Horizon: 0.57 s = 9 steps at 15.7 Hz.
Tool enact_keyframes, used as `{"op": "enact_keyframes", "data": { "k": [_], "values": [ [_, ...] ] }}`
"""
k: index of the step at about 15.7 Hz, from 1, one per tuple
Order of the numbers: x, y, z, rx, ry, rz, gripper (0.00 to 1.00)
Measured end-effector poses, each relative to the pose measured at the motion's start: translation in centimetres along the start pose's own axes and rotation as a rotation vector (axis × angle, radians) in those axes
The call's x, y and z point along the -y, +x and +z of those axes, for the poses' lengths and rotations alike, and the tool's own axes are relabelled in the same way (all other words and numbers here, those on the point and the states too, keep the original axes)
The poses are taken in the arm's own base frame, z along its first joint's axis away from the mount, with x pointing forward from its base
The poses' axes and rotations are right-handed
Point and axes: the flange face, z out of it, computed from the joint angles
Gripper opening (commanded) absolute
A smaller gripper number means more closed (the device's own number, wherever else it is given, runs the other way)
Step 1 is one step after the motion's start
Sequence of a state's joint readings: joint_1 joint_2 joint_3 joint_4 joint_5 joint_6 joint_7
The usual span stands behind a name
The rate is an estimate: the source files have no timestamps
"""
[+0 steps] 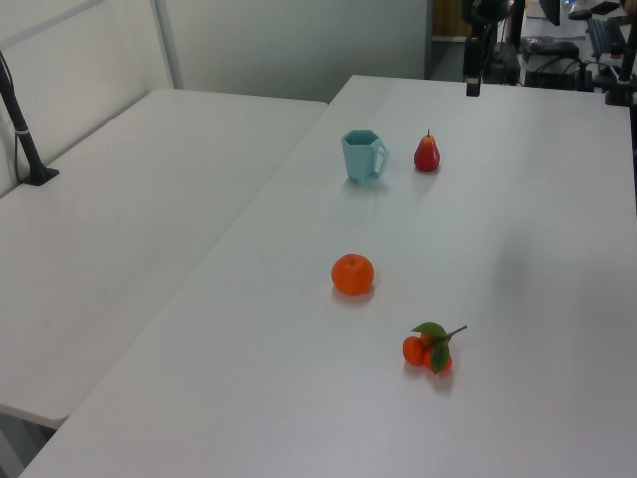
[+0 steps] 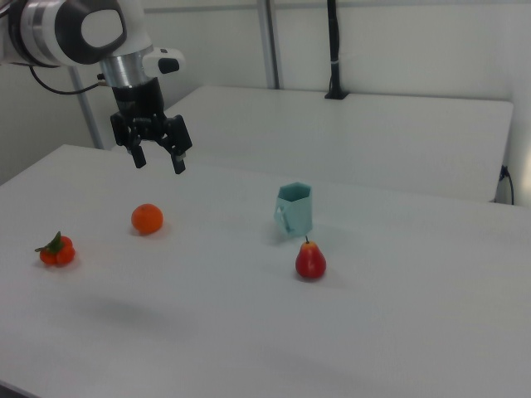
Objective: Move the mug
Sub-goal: 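Move the open gripper from rest toward the teal mug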
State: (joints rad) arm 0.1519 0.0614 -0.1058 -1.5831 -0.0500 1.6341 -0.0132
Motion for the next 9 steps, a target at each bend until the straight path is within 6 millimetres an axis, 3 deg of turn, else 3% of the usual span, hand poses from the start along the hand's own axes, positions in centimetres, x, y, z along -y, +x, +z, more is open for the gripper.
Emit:
{"op": "enact_keyframes", "data": {
  "k": [9],
  "values": [
    [-1.03, 0.07, 0.40, 0.007, -0.001, 0.018, 1.00]
  ]
}}
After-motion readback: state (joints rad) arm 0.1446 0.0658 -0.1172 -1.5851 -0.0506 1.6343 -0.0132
